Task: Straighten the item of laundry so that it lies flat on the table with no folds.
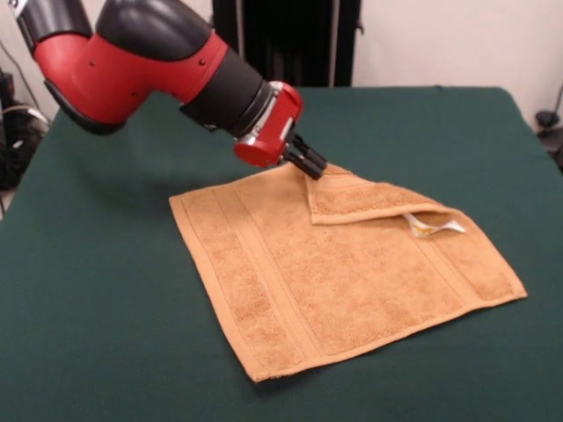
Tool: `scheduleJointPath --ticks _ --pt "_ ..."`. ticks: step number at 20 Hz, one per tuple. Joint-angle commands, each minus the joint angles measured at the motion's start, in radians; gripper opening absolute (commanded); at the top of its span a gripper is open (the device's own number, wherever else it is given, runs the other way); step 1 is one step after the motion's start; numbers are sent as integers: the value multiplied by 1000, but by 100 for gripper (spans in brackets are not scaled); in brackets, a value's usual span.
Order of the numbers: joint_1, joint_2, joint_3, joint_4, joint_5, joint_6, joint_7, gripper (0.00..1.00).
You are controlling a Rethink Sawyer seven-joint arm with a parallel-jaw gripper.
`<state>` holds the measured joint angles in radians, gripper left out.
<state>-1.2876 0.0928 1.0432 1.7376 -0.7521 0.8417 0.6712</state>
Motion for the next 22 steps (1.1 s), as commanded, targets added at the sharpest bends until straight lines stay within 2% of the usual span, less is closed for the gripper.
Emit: scheduleJointPath --ticks 1,11,22 --pt "59 36 -88 -180 -48 131 -407 0" --pt "62 38 -96 -212 -88 138 -425 0" --pt "70 11 -100 -190 -72 125 -407 0"
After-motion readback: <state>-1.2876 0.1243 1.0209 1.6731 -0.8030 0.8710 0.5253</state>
